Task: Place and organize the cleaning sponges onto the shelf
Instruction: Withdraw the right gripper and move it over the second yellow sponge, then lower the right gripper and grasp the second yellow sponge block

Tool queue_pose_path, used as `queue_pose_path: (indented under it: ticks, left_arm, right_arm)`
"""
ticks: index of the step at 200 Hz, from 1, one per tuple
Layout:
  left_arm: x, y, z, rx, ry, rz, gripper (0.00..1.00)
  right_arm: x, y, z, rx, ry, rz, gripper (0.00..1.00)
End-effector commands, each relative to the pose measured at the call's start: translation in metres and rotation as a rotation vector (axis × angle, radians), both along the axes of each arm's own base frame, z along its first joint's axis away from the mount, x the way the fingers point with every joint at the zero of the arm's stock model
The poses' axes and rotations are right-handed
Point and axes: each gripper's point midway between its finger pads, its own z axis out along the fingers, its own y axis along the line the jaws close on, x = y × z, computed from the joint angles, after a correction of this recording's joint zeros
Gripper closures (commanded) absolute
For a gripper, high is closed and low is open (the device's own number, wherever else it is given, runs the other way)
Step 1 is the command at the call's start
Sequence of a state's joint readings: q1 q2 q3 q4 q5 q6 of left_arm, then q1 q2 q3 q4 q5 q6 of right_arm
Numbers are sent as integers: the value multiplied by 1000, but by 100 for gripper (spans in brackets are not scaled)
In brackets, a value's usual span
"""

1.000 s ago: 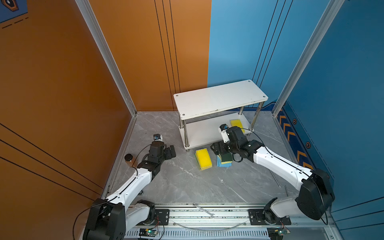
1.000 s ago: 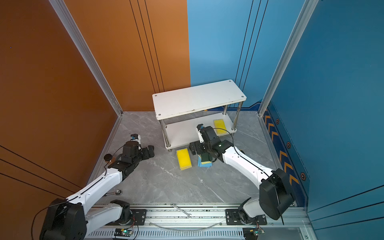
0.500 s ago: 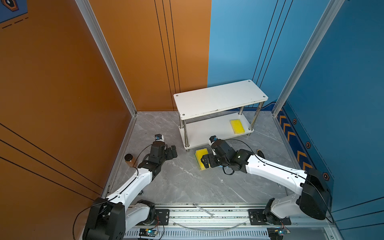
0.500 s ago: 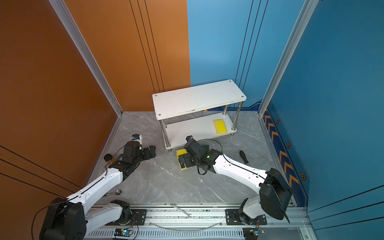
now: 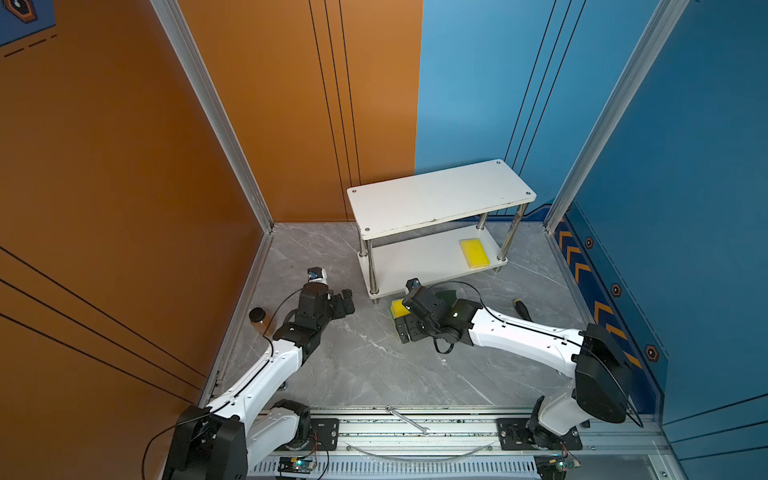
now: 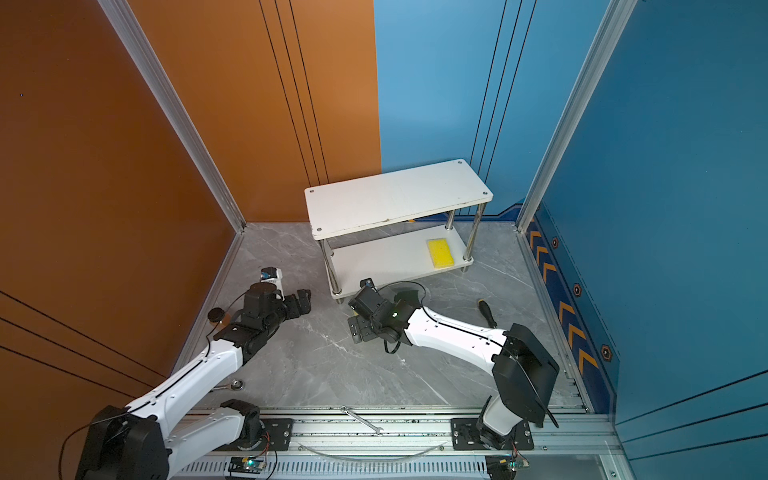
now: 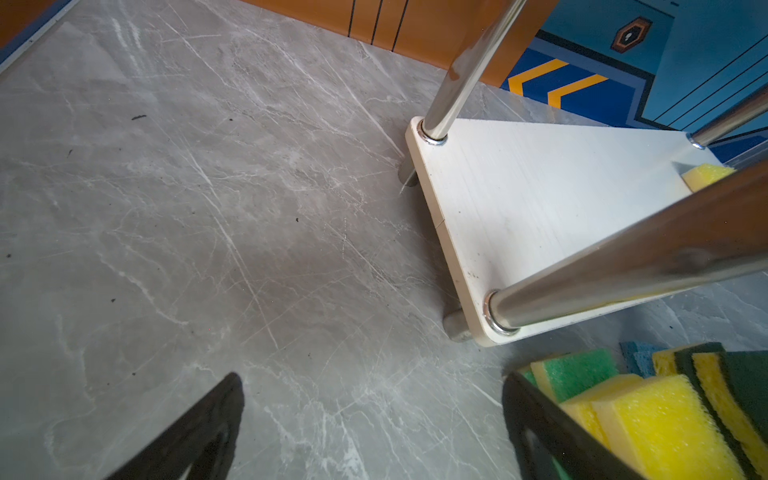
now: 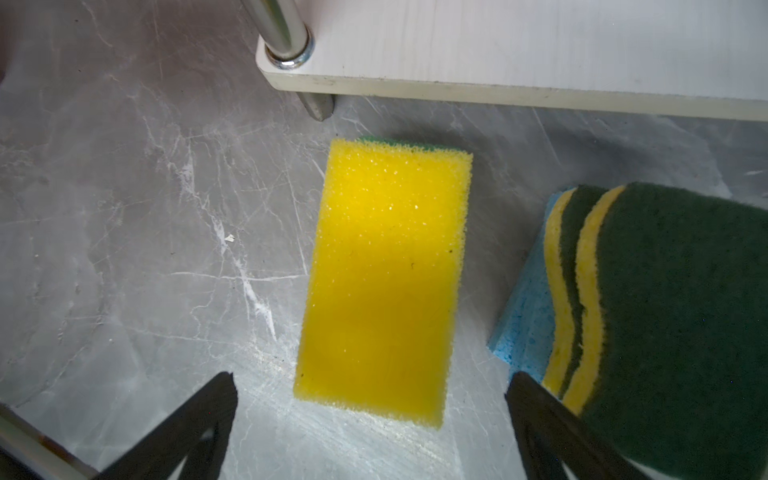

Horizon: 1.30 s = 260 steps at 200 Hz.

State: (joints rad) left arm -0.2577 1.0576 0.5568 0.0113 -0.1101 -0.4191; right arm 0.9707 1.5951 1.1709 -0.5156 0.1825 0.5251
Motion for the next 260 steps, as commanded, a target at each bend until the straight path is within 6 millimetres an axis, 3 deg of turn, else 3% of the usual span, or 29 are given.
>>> queue_pose_path:
  ticks: [1, 95, 150, 260]
  left_arm:
    - [-6, -5, 0, -23, -1, -20, 2]
    - [-8, -3, 1, -15, -3, -11, 2]
    - [-7, -2, -6, -6, 13, -10, 2]
    - [-4, -3, -16, 3, 40, -10, 3]
  right_arm:
    - [-1, -5, -4, -49, 3, -15, 1]
    - [3, 4, -21, -111, 24, 15, 7]
    - [3, 8, -24, -118, 31, 28, 15]
    - [10, 2, -31, -139, 45, 20, 27]
